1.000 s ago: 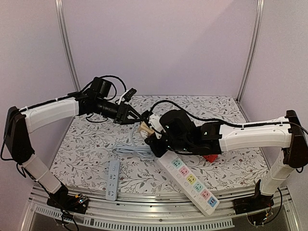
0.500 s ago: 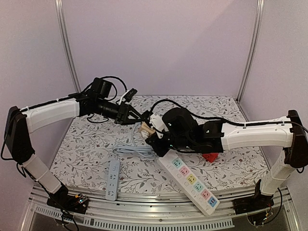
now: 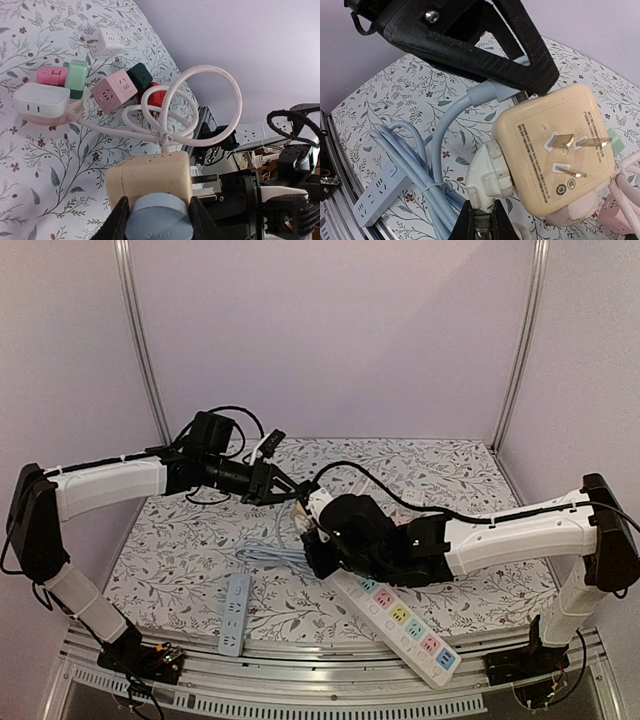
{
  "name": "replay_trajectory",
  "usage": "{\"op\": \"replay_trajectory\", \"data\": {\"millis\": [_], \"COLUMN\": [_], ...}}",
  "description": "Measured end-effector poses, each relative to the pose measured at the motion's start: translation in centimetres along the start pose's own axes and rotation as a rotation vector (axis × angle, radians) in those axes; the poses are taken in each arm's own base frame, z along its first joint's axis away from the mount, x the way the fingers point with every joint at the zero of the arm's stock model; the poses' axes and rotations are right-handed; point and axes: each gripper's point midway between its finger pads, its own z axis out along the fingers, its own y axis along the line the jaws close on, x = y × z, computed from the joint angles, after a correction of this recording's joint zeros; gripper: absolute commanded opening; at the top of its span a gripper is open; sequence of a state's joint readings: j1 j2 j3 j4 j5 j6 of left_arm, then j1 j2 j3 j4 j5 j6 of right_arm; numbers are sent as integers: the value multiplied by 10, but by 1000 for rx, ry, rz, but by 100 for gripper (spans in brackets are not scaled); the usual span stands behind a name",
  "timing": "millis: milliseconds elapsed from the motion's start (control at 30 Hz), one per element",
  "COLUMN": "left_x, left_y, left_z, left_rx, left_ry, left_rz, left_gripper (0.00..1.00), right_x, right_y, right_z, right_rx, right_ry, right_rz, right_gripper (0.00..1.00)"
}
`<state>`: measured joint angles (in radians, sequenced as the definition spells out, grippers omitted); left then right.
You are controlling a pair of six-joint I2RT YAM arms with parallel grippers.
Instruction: Pull the plug off the socket
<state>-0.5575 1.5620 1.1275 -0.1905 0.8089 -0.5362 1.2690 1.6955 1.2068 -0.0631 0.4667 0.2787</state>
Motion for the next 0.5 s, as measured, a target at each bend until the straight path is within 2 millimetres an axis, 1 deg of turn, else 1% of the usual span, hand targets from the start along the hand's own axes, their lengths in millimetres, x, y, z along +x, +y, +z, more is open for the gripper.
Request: {"op": "replay_trajectory", "data": {"millis": [133, 300, 433, 500], "left_x": [0, -1, 1, 3], "left_y": [7, 8, 9, 9], "left_z": [1, 1, 0, 0], "left_rx": [-29, -35, -40, -42], "left_ry": [-12, -19, -10, 2], "left_rz": [-11, -9, -15, -18], "left_gripper": [6, 5, 5, 5], "right_x": [3, 2, 3, 6], "right_y": [-1, -2, 2, 7], "right_z": [6, 7, 8, 9], "right_rx": [20, 33, -7, -55], "right_ry": [-2, -6, 8, 15], "right_rz": [28, 48, 52, 34], "right_gripper": [0, 0, 0, 0]}}
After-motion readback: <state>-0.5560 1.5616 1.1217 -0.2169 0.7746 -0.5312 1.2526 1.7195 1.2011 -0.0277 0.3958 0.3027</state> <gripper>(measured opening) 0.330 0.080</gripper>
